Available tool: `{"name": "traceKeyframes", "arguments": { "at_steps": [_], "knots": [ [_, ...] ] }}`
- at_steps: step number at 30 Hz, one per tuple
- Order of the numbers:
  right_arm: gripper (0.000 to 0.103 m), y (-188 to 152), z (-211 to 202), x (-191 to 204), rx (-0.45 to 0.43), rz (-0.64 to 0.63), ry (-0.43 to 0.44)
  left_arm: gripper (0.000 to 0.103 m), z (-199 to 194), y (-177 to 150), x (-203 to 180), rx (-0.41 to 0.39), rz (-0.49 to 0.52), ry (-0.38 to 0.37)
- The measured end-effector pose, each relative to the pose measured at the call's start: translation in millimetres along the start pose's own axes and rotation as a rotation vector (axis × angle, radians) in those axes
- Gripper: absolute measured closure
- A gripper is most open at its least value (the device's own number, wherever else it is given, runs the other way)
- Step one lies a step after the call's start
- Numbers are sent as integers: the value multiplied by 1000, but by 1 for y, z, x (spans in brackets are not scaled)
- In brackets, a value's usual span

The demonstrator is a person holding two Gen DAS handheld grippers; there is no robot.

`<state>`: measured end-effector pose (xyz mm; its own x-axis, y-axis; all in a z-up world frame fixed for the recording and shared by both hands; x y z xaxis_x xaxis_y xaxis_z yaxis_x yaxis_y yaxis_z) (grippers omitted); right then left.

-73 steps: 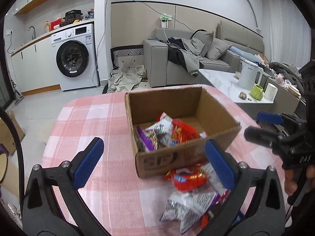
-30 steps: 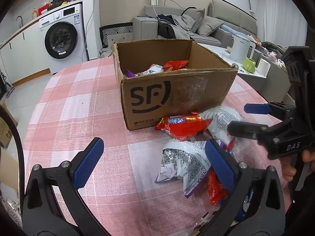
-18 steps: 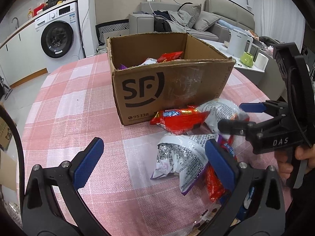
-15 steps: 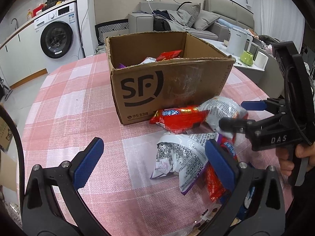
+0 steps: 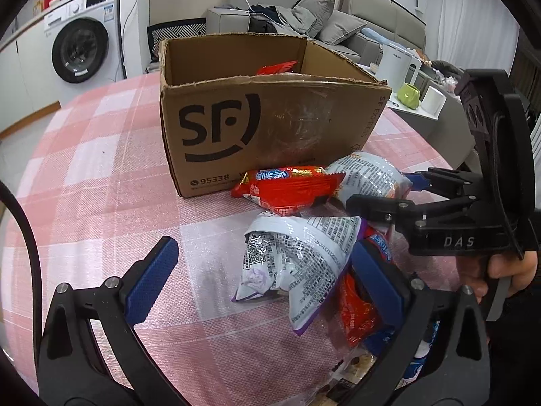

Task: Organize snacks
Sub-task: 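Close the left tool on the silver-white chip bag while the right tool grasps the white-red noodle bag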

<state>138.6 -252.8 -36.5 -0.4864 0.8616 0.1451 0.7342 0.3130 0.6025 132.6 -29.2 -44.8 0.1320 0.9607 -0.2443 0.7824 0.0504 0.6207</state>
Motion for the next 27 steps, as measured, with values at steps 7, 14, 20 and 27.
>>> {"name": "traceKeyframes", "arguments": {
  "at_steps": [7, 14, 20, 27],
  "knots": [
    [36, -3, -3, 5, -10, -29, 25, 1, 15, -3, 9, 42, -38, -56],
    [42, -3, -4, 11, -9, -63, 32, 5, 25, -6, 6, 58, -33, -72],
    [46, -5, -4, 16, -10, -88, 43, 30, 27, -7, 13, 72, -87, -153],
    [48, -9, -10, 17, -15, -100, 49, 49, 24, -5, 12, 51, -71, -164]
  ]
}}
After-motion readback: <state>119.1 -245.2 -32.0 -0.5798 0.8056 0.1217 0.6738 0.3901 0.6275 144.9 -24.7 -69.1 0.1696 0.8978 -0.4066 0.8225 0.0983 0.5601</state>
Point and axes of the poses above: each gripper's, at about its wrist camera, not at the fingertips, and z roughly the way its jaws point, x to its left, y to its top, the point moved 2 cm from there along z, roughly the way its jaws point, and after that the axes turned 8 degrees about -z, right-handed, at the moved point
